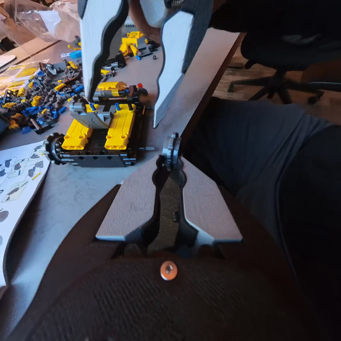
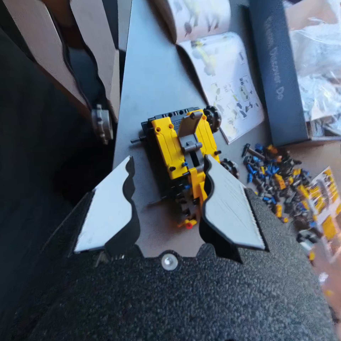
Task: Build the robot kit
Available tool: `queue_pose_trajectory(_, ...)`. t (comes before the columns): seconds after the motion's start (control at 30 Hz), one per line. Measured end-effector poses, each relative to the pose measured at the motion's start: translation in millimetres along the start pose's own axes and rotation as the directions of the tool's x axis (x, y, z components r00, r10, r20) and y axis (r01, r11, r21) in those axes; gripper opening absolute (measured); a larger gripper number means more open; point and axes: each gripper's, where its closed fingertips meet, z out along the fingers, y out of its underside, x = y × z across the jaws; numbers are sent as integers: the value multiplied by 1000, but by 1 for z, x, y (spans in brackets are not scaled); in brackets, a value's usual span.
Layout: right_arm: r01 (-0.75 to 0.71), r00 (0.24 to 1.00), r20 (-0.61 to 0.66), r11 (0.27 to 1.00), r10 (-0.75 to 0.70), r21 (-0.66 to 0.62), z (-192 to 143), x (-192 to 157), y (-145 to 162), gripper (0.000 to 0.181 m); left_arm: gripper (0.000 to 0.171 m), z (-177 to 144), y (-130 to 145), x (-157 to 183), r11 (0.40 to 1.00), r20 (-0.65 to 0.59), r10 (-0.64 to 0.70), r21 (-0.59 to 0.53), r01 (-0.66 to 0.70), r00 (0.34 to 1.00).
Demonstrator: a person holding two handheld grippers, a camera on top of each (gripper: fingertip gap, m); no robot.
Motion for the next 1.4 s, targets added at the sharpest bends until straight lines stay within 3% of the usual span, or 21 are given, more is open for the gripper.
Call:
queue_pose_trajectory(0.1,174,985,13,983,-174,-54,14,5,-1,74,11,-3,-1,-5,1000,19,-10,19,9,1000)
queue_pose_trajectory(0.2,248,969,36,961,-245,-121,20,12,2,79,11,-4,-2,-6,999,24,-10,39,9,1000)
queue_pose_trajectory(0.5,199,961,231,961,-153,-191,42,17,15,96,12,-4,1,-10,999,54,18,37,-20,998)
queue_pose_trajectory(0.7,199,935,332,957,-121,-210,46,16,15,92,12,-2,2,-11,999,62,36,25,-38,997)
queue_pose_trajectory(0.8,109,911,411,970,-10,-217,43,19,9,91,12,-3,-2,-19,999,79,35,28,-37,996)
queue_pose_trajectory(0.87,29,877,473,973,85,-230,41,22,3,91,12,-2,-6,-28,999,94,-24,26,21,995)
queue_pose_trajectory(0.93,-24,842,517,969,152,-246,40,26,-3,91,12,0,-6,-26,988,12,-157,9,157,988)
queue_pose_trajectory(1.1,-51,819,540,963,192,-265,43,30,-7,89,12,-7,-1,-34,901,-105,-432,-1,434,896)
queue_pose_trajectory(1.3,-20,838,514,951,184,-308,45,29,-6,91,12,-16,-13,-34,825,-200,-546,39,563,814)
queue_pose_trajectory(1.4,-29,828,522,944,206,-328,45,30,-7,91,12,-16,-16,-32,816,-225,-553,48,576,802)
